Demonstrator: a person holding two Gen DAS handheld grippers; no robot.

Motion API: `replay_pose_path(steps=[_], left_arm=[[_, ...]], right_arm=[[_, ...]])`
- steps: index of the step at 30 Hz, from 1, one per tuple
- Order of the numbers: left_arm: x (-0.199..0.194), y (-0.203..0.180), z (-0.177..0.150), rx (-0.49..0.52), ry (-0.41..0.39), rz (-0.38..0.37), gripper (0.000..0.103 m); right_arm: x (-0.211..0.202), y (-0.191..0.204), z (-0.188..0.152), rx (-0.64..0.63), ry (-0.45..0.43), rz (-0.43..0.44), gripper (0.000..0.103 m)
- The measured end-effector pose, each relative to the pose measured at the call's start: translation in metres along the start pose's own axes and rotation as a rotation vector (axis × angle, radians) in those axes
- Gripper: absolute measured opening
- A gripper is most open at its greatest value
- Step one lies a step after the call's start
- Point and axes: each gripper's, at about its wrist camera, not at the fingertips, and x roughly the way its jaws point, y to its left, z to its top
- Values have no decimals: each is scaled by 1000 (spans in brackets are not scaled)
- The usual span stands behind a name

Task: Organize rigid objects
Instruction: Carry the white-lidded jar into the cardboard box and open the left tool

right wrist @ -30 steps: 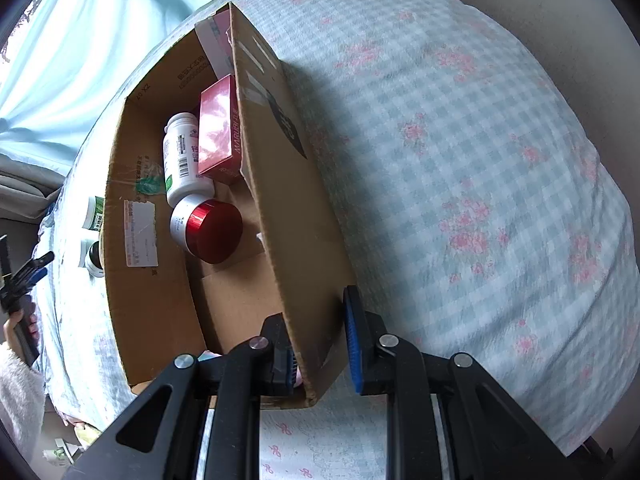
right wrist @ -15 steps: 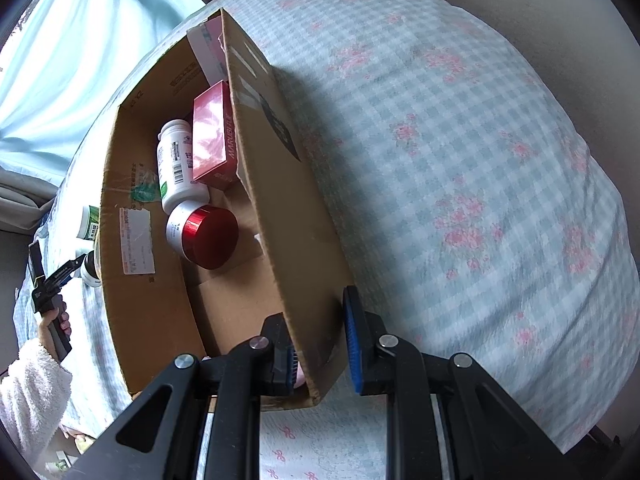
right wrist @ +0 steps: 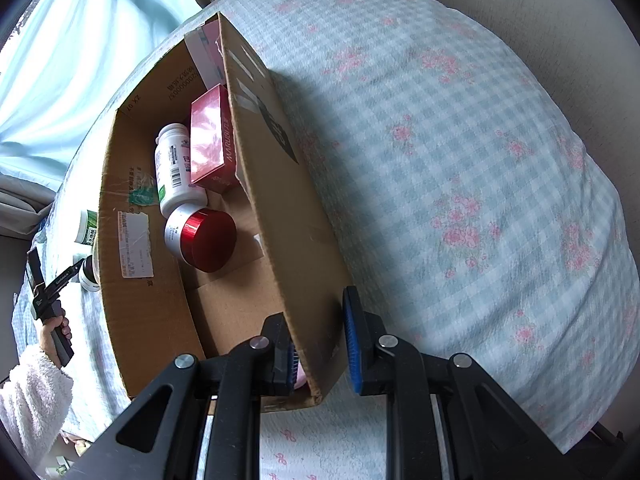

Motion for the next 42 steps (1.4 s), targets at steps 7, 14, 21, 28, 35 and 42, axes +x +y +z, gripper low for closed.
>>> replay_pose_path(steps=[7,14,21,28,35,42], left_arm=[[-45,-7,9,-3,-36,-1,68],[-120,-36,29,17,-87,-8,68],[-199,-102,44,28,-148,-68,68],[-241,-200,43,51,-162,-177,68],[-239,-307,26,131,-123,-259,68],[-206,-387,9,217,-50,-297,68]], right_arm=[[0,1,1,-5,6,-3,18],[2,1,3,5,13,2,18],[3,-4,6,13,32,30,19],[4,-4,9,-15,66,41,19],[6,-2,12,-53,88,48,19],[9,-3,12,-56,95,74,20]])
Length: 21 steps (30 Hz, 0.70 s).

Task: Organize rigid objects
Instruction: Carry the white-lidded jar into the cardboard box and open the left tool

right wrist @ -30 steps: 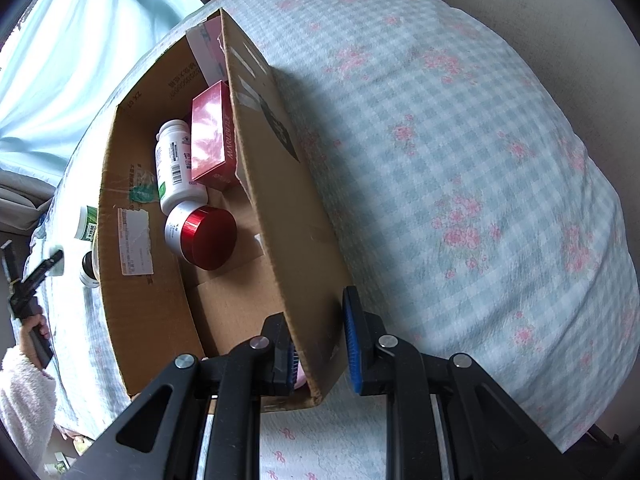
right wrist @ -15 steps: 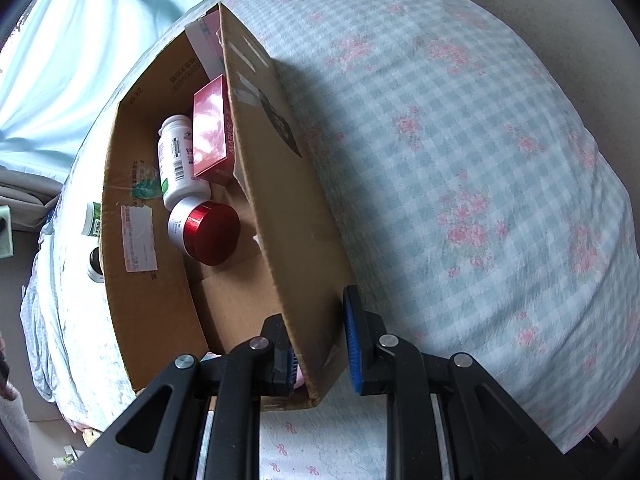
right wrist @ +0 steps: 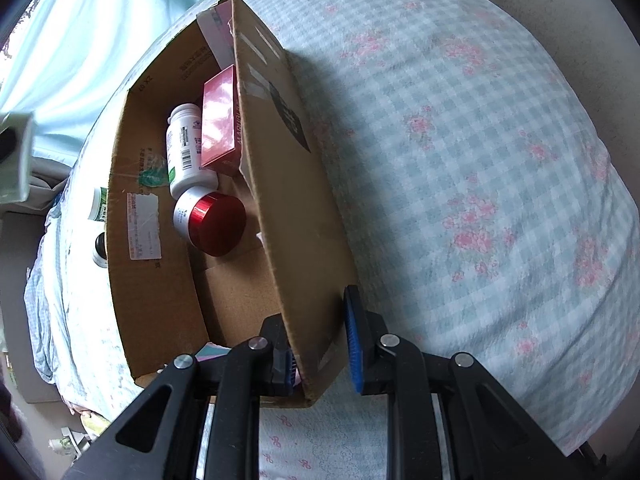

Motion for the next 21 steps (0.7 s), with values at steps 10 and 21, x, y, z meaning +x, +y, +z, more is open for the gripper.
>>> replay_pose_path(steps=[10,21], left_arm=[[82,-39,-14,65,123,-12,68],[102,-44,-8,62,185,-59,103]], right_arm=[[-3,-2,0,-7,5,-2,20],[-2,-3,-1,-18,9,4,20]])
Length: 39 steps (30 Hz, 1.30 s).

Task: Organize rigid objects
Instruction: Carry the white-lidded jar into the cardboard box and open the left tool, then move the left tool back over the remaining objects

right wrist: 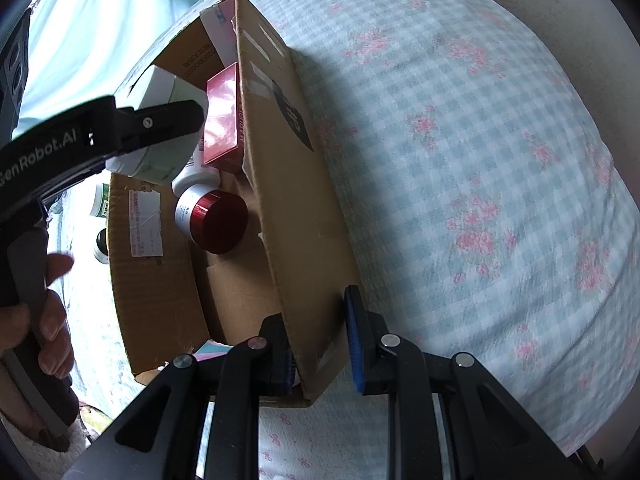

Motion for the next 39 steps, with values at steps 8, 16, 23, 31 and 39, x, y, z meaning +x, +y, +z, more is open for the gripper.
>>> replay_pose_path(steps=[8,16,23,31,39], left_arm=[[-13,5,6,11,-11,14,103],[-40,20,4,-5,-32,26,103],[-96,59,2,-41,-92,59,103],[-152,138,-12,-127,-141,117,103],[-167,228,-39,-235,-127,155,103]], right_arm=[[0,-2,1,10,4,14,21],[-1,-3,2,-3,6,14,21],[0,0,2,-5,12,10,21],[0,1,5,2,15,3,21],[-1,2,5,22,21,-18,20]])
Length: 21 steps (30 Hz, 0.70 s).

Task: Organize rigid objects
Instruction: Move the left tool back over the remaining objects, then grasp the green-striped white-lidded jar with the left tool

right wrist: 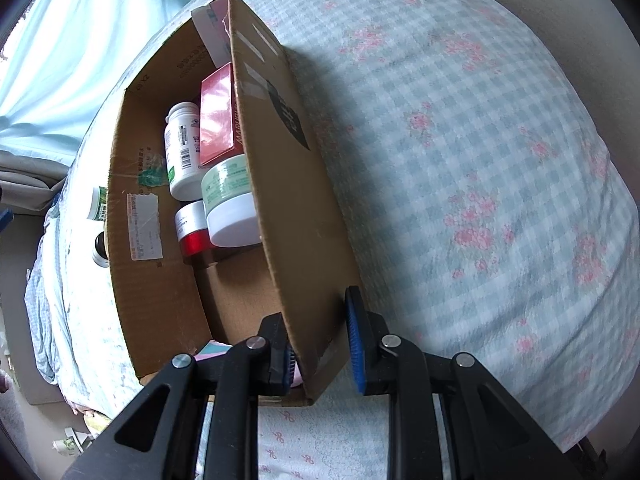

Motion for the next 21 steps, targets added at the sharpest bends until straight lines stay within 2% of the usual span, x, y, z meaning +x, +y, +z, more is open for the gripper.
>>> replay_pose_path(steps=[5,13,21], left_arm=[[12,53,-7,-44,29,21,103],[51,123,-6,-90,79,71,103],[120,155,2,-74,118,94,103]], right_arm=[[-7,2,-1,10,-3,-19,18],[-10,17,-3,-19,5,-136,14],[-6,27,0,15,11,-185,14]])
